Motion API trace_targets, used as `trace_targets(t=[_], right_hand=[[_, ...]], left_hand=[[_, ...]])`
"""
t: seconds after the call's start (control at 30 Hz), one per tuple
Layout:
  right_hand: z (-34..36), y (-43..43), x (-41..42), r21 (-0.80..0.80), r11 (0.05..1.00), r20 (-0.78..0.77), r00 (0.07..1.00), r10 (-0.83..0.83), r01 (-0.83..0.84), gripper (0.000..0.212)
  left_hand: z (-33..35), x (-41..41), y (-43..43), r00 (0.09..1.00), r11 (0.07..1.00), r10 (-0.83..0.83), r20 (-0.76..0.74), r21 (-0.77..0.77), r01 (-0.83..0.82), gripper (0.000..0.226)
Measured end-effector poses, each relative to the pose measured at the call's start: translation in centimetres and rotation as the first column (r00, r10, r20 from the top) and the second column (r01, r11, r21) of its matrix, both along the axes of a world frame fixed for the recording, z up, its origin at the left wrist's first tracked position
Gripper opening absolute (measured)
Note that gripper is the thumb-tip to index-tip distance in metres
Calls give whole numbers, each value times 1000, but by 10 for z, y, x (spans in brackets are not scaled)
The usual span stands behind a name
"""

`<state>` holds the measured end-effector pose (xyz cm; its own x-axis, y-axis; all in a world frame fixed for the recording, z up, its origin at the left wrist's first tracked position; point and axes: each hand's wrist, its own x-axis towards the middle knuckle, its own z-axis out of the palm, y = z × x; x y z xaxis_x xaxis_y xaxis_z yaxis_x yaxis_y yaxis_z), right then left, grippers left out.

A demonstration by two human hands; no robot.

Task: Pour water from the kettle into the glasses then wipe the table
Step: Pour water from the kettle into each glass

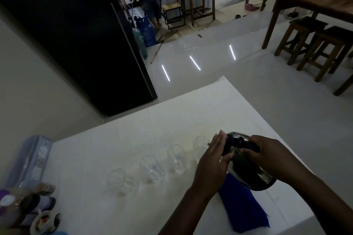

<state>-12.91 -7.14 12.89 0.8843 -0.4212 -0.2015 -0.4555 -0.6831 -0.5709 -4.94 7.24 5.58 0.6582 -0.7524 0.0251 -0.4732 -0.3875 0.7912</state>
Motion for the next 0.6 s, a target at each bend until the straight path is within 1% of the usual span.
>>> trace_targets(t=[0.13, 0.3, 0.37, 0.5, 0.6], right_hand=[[-6, 1, -5, 25, 1000, 33, 999, -20, 19, 15], [-20, 2, -15, 83, 995, 49, 997, -63, 58, 6], [-25, 4, -19, 100, 992, 63, 995, -80, 74, 5], [-34, 8, -27, 138, 984, 125, 984, -130, 113, 20], [-43, 10, -33, 178, 972, 158, 971, -180, 151, 23]], left_hand=[[-1, 1, 1, 999, 1000, -24, 42, 7, 24, 53], [0, 1, 3, 993, 998, -66, 101, 21, 64, 55], [-1, 2, 4, 987, 996, -90, 133, 32, 86, 62], [-6, 1, 4, 972, 990, -139, 189, 53, 132, 64], [-8, 2, 1, 955, 984, -177, 238, 70, 165, 60]])
